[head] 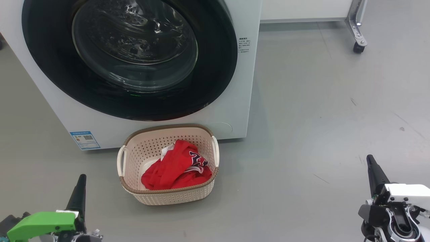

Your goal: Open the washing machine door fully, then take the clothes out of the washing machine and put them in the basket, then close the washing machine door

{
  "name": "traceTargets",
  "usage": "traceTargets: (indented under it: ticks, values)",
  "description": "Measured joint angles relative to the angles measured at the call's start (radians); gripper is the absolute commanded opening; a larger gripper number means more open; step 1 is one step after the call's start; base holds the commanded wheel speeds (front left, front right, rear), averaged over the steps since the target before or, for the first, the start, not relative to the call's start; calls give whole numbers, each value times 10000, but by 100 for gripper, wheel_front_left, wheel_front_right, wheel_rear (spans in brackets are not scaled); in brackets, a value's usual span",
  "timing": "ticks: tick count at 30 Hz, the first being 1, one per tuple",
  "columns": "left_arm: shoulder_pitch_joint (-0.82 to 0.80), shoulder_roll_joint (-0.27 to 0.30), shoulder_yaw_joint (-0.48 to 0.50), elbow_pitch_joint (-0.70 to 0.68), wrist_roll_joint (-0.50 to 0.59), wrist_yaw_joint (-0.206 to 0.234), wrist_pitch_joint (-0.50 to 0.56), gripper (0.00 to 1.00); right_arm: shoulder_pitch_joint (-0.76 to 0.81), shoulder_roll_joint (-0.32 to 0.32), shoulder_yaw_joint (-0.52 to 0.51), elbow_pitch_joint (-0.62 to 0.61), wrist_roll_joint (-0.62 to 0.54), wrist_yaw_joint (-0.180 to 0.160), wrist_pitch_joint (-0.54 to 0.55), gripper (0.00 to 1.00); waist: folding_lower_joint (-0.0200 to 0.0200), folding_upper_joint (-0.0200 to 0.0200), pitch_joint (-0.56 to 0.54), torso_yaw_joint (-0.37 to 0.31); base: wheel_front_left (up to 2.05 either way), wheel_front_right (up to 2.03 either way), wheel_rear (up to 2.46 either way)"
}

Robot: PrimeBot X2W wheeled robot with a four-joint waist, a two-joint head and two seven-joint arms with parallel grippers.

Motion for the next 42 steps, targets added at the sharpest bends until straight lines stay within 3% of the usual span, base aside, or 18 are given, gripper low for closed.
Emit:
traceTargets:
  ticks: [42]
  values:
    - [-70,-4,52,192,0,-84,33,0,-38,8,-44,92,13,33,40,0,0,0,-7,2,0,0,0]
